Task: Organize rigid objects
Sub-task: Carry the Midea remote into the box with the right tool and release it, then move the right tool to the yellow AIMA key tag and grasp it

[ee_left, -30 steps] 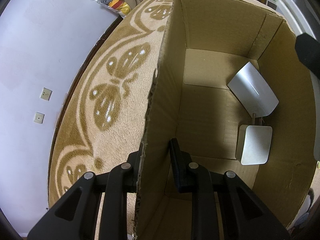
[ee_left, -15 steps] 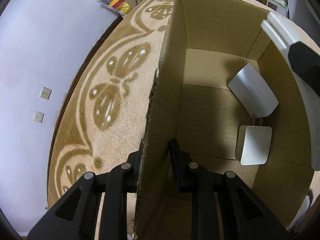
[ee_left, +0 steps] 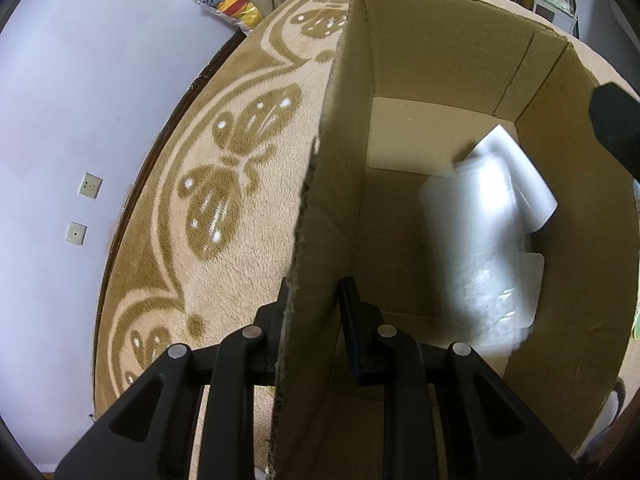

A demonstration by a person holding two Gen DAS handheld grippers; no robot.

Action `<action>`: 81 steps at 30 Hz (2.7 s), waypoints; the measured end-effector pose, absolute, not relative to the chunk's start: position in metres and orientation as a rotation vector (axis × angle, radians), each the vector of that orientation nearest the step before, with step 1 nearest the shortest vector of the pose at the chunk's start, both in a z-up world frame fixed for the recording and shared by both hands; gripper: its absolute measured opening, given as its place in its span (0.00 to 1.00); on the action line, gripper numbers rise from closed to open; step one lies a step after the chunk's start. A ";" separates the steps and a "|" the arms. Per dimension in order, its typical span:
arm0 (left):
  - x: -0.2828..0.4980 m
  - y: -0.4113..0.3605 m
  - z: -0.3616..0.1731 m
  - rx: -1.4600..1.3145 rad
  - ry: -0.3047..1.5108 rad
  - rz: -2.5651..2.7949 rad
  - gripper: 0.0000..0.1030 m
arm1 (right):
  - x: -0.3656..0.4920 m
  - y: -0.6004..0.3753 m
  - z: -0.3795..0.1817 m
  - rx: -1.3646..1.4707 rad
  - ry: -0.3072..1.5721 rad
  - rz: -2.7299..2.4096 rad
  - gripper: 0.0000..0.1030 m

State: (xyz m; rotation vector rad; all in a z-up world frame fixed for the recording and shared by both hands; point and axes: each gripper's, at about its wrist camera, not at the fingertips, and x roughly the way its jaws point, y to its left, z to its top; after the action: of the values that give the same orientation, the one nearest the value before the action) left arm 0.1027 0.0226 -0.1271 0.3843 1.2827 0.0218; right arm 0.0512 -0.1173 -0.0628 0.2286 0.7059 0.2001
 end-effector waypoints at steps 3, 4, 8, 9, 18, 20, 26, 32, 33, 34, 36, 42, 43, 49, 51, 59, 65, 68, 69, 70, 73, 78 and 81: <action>0.103 0.023 -0.127 0.381 1.281 0.023 0.21 | 0.049 -0.120 -0.060 0.233 0.691 0.202 0.71; 0.103 0.024 -0.127 0.379 1.283 0.023 0.21 | 0.048 -0.122 -0.057 0.234 0.685 0.197 0.75; 0.102 0.024 -0.126 0.384 1.281 0.023 0.21 | 0.045 -0.131 -0.052 0.220 0.669 0.154 0.91; 0.102 0.024 -0.127 0.384 1.282 0.024 0.21 | 0.044 -0.135 -0.052 0.212 0.663 0.136 0.93; 0.104 0.025 -0.125 0.375 1.288 0.021 0.21 | 0.049 -0.170 -0.056 0.231 0.675 0.025 0.95; 0.104 0.026 -0.125 0.371 1.289 0.021 0.21 | 0.051 -0.180 -0.056 0.242 0.673 0.007 0.95; 0.105 0.027 -0.125 0.367 1.291 0.019 0.21 | 0.060 -0.206 -0.063 0.321 0.689 -0.027 0.95; 0.105 0.027 -0.125 0.370 1.290 0.020 0.21 | 0.068 -0.214 -0.082 0.352 0.738 -0.026 0.92; 0.105 0.027 -0.125 0.370 1.290 0.020 0.21 | 0.070 -0.214 -0.086 0.356 0.750 -0.025 0.89; 0.104 0.027 -0.125 0.369 1.290 0.020 0.22 | 0.071 -0.214 -0.090 0.355 0.763 -0.027 0.81; 0.104 0.027 -0.125 0.367 1.291 0.020 0.22 | 0.073 -0.212 -0.098 0.345 0.789 -0.033 0.76; 0.104 0.027 -0.125 0.370 1.290 0.019 0.22 | 0.077 -0.209 -0.114 0.318 0.831 -0.031 0.62; 0.104 0.027 -0.125 0.369 1.290 0.019 0.22 | 0.077 -0.209 -0.117 0.324 0.830 -0.024 0.62; 0.103 0.027 -0.125 0.373 1.291 0.020 0.22 | 0.085 -0.205 -0.141 0.324 0.881 -0.001 0.56; 0.103 0.027 -0.125 0.373 1.291 0.019 0.22 | 0.088 -0.203 -0.149 0.309 0.907 -0.003 0.53; 0.104 0.026 -0.126 0.371 1.292 0.020 0.22 | 0.089 -0.197 -0.162 0.287 0.951 -0.005 0.48; 0.104 0.026 -0.126 0.371 1.292 0.020 0.22 | 0.088 -0.190 -0.164 0.249 0.973 -0.013 0.33; 0.104 0.026 -0.126 0.372 1.292 0.020 0.22 | 0.089 -0.189 -0.167 0.240 0.981 -0.012 0.34; 0.104 0.026 -0.126 0.371 1.292 0.020 0.22 | 0.089 -0.189 -0.167 0.239 0.981 -0.013 0.34; 0.105 0.026 -0.126 0.371 1.292 0.020 0.22 | 0.089 -0.188 -0.167 0.235 0.982 -0.015 0.34; 0.105 0.026 -0.126 0.371 1.292 0.020 0.22 | 0.088 -0.185 -0.166 0.199 0.982 -0.021 0.32; 0.105 0.026 -0.126 0.371 1.293 0.020 0.22 | 0.084 -0.188 -0.159 0.214 0.960 -0.049 0.20; 0.105 0.026 -0.126 0.370 1.293 0.020 0.22 | 0.083 -0.192 -0.151 0.231 0.934 -0.045 0.10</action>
State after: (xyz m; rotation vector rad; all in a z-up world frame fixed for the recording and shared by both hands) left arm 0.1047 0.0262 -0.1258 0.3704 1.2927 0.0199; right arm 0.0826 -0.1921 -0.1507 0.2311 0.9345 -0.0452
